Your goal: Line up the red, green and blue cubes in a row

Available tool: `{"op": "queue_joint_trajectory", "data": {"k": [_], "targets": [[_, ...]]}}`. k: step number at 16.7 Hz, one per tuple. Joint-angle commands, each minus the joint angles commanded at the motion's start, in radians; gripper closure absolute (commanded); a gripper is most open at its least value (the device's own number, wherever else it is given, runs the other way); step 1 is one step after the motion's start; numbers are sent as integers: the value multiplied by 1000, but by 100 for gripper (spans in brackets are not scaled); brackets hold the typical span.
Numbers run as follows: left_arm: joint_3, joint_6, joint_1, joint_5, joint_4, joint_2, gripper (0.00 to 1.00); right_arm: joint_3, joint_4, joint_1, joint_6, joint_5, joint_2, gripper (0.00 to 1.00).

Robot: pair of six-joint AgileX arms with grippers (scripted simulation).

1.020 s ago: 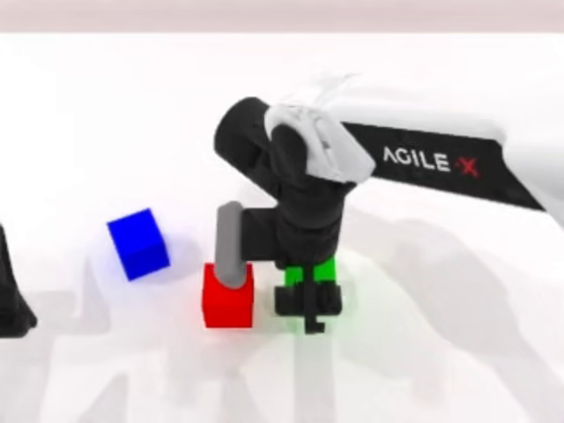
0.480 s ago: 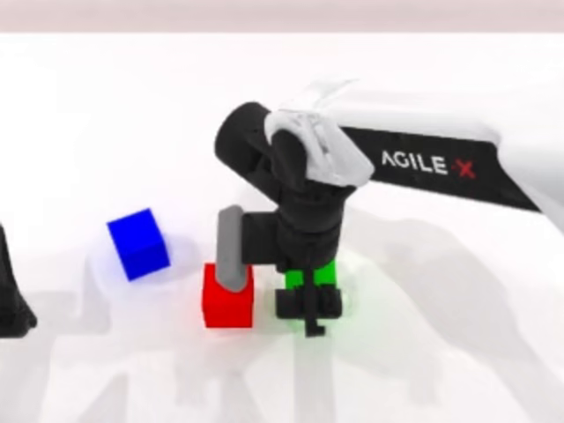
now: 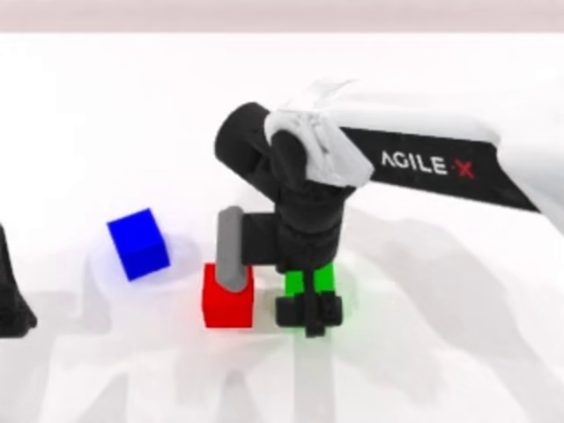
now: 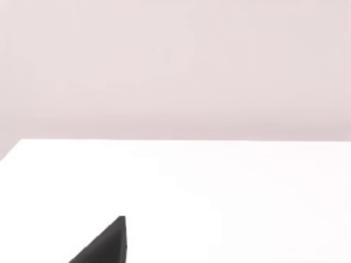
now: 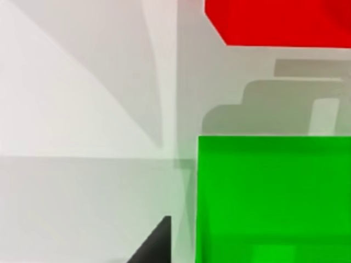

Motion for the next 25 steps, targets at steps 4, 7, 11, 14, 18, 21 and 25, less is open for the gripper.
{"op": "queue_joint_trajectory", "data": {"k": [4,7,11,14,18,21,25], "targets": [[0,0,0,0,0,0,0,0,0,0,0,0,0,0],[0,0,0,0,0,0,0,0,0,0,0,0,0,0],[0,0,0,0,0,0,0,17,-17,-1,0,0,-3,0],[0,0,0,0,0,0,0,92,-113,3,-3,-2,-21,0],[0,0,0,0,0,0,0,188,-240,6,-4,-1,-49,0],[0,0,0,0,0,0,0,196,-248,6,-4,-1,-53,0],[26,14,-6,1,-18,26,0,170,-221,-14,7,-3,-79,0]]}}
